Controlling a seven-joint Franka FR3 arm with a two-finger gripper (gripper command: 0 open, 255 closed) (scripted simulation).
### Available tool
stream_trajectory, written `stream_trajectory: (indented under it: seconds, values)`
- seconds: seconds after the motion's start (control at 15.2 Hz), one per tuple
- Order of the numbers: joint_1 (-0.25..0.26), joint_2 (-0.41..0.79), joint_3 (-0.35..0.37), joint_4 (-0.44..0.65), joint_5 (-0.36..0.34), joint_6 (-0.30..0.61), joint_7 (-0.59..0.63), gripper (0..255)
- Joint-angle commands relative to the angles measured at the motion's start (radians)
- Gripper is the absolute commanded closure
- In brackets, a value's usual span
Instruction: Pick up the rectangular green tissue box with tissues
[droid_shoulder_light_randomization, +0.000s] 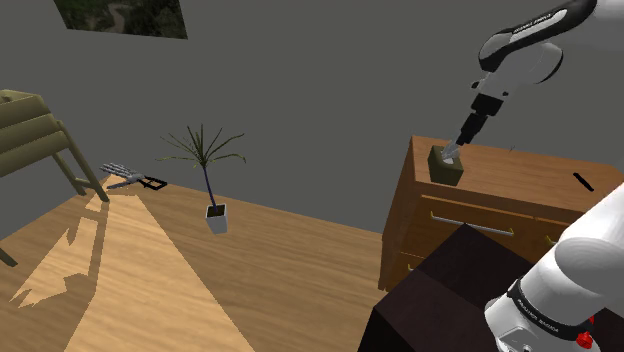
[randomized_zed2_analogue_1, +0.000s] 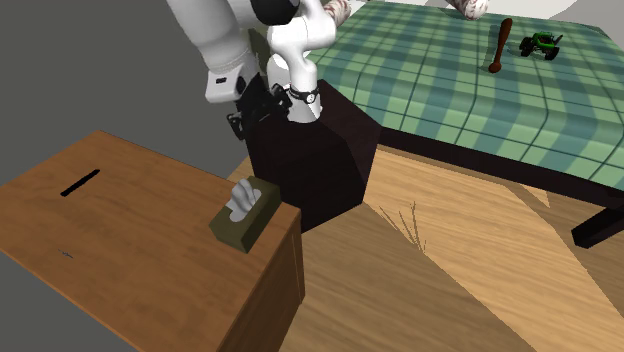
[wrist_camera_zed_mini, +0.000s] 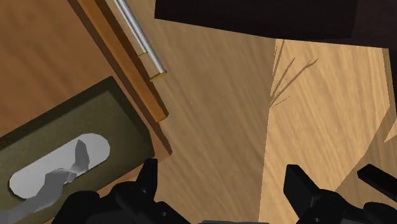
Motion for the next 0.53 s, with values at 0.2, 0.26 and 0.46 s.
stream_trajectory:
  seconds: [0.2, 0.26, 0.46]
  values:
    - [-0.052, 0.242, -0.058, 0.166, 0.2, -0.036, -0.202, 0]
    - [-0.073, 0.292, -0.06, 0.205, 0.24, -0.051, -0.237, 0]
    - [-0.151, 0.44, -0.046, 0.329, 0.349, -0.103, -0.325, 0]
